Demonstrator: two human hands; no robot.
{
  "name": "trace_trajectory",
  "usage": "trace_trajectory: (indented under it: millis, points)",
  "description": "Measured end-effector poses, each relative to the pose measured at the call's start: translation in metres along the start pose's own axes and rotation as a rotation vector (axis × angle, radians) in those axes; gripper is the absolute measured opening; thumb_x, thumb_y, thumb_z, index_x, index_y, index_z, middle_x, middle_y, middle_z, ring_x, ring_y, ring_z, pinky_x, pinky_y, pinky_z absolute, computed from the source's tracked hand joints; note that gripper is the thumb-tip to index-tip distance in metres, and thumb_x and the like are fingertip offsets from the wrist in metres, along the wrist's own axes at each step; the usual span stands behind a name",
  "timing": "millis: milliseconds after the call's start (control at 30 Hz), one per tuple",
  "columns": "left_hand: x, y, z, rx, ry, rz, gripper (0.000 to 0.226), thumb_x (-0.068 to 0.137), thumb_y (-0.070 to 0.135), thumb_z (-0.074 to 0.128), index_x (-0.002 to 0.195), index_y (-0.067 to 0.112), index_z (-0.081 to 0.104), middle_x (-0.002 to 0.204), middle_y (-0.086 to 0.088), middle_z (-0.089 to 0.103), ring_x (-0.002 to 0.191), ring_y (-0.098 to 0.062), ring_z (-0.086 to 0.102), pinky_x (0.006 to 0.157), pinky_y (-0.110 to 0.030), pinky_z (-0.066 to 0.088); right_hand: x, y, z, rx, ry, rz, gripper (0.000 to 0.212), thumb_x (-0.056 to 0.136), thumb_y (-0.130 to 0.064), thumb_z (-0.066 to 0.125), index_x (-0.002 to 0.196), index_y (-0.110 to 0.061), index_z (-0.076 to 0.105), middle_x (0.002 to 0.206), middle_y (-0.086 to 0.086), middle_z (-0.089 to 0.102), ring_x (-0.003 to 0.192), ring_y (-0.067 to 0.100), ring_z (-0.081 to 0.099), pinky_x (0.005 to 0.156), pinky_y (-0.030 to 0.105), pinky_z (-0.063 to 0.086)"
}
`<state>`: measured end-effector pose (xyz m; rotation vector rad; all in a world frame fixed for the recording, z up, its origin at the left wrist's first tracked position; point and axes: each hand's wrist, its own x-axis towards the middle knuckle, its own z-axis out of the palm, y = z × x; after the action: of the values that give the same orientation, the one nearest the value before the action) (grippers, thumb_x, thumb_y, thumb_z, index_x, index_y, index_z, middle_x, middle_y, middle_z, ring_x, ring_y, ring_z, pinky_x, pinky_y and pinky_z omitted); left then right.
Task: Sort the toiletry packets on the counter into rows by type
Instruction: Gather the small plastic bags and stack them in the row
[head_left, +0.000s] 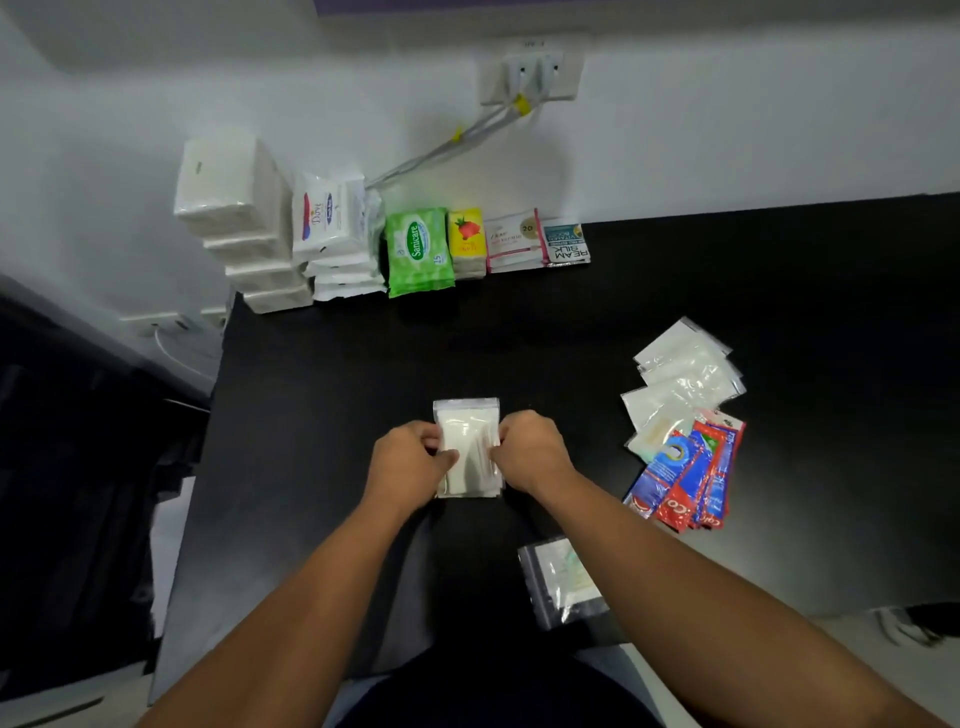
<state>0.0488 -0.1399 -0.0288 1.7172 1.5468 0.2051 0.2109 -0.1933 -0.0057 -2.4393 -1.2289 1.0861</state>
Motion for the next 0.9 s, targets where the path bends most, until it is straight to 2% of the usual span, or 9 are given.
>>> trace_trajectory:
  millis: [100, 233, 367, 433, 500, 633, 733, 800, 900]
  points:
    - [0.0, 0.005, -0.004, 0.087, 0.013, 0.058, 0.041, 0.078, 0.026, 0.082, 0.115, 0.018, 0.068, 0.11, 0.003, 0.066, 0.089, -0.005, 0.061, 0.07, -0.011, 0.041, -0.001, 0.002, 0.001, 0.024, 0.029, 0.01, 0.009, 0.086, -0.017, 0.066, 0.084, -0.01, 0.071, 0.082, 0.006, 0.07, 0.074, 0.022, 0.068, 0.064, 0.032, 0.058]
    - [-0.001, 0.027, -0.006, 0.193, 0.143, 0.175, 0.061, 0.081, 0.031, 0.076, 0.136, 0.016, 0.054, 0.131, -0.005, 0.05, 0.117, -0.025, 0.053, 0.092, -0.033, 0.048, -0.004, 0.02, -0.006, 0.09, 0.083, -0.046, 0.021, 0.09, -0.032, 0.066, 0.092, -0.012, 0.074, 0.087, 0.006, 0.072, 0.084, 0.023, 0.068, 0.077, 0.035, 0.057]
    - [0.001, 0.069, 0.012, 0.17, 0.093, 0.345, 0.042, 0.084, 0.032, 0.074, 0.123, 0.018, 0.066, 0.12, -0.003, 0.059, 0.109, -0.021, 0.058, 0.094, -0.031, 0.049, -0.003, 0.05, -0.034, 0.181, 0.204, -0.077, 0.024, 0.089, -0.031, 0.068, 0.109, -0.018, 0.073, 0.103, 0.005, 0.074, 0.099, 0.023, 0.068, 0.092, 0.035, 0.053]
    - [0.002, 0.095, 0.031, 0.142, 0.03, 0.398, 0.036, 0.085, 0.03, 0.075, 0.118, 0.016, 0.069, 0.114, -0.003, 0.063, 0.103, -0.018, 0.062, 0.092, -0.028, 0.05, -0.002, 0.071, -0.054, 0.21, 0.29, -0.068, 0.021, 0.089, -0.027, 0.067, 0.107, -0.018, 0.074, 0.102, 0.005, 0.075, 0.099, 0.024, 0.068, 0.091, 0.032, 0.053]
    - [0.002, 0.12, 0.054, 0.142, -0.035, 0.431, 0.032, 0.087, 0.029, 0.073, 0.116, 0.017, 0.069, 0.112, -0.002, 0.065, 0.1, -0.018, 0.063, 0.093, -0.032, 0.052, -0.001, 0.096, -0.075, 0.24, 0.362, -0.048, 0.018, 0.091, -0.023, 0.065, 0.106, -0.017, 0.073, 0.099, 0.006, 0.075, 0.095, 0.024, 0.069, 0.086, 0.031, 0.053]
    - [0.004, 0.166, 0.102, 0.179, -0.134, 0.444, 0.034, 0.09, 0.028, 0.071, 0.122, 0.018, 0.067, 0.117, -0.003, 0.064, 0.103, -0.02, 0.063, 0.096, -0.038, 0.051, 0.004, 0.153, -0.116, 0.227, 0.47, 0.028, 0.021, 0.092, -0.02, 0.06, 0.11, -0.017, 0.07, 0.101, 0.006, 0.073, 0.085, 0.023, 0.068, 0.079, 0.029, 0.053]
    - [0.008, 0.194, 0.131, 0.226, -0.162, 0.414, 0.044, 0.091, 0.027, 0.069, 0.133, 0.016, 0.06, 0.129, -0.007, 0.06, 0.117, -0.024, 0.058, 0.104, -0.038, 0.046, 0.01, 0.189, -0.138, 0.135, 0.505, 0.06, 0.028, 0.091, -0.023, 0.061, 0.117, -0.016, 0.066, 0.116, 0.006, 0.065, 0.1, 0.024, 0.062, 0.083, 0.031, 0.051]
    - [0.009, 0.205, 0.146, 0.245, -0.184, 0.37, 0.047, 0.092, 0.027, 0.068, 0.136, 0.014, 0.057, 0.131, -0.009, 0.059, 0.119, -0.024, 0.057, 0.104, -0.039, 0.046, 0.015, 0.206, -0.146, 0.055, 0.484, 0.079, 0.033, 0.09, -0.028, 0.064, 0.121, -0.016, 0.063, 0.122, 0.007, 0.058, 0.11, 0.025, 0.056, 0.087, 0.037, 0.052]
    - [0.007, 0.213, 0.16, 0.313, -0.185, 0.278, 0.042, 0.092, 0.028, 0.067, 0.131, 0.014, 0.058, 0.126, -0.008, 0.064, 0.114, -0.024, 0.061, 0.098, -0.038, 0.05, 0.023, 0.219, -0.152, 0.067, 0.375, 0.089, 0.033, 0.088, -0.031, 0.067, 0.118, -0.018, 0.064, 0.117, 0.004, 0.063, 0.101, 0.021, 0.062, 0.085, 0.04, 0.056]
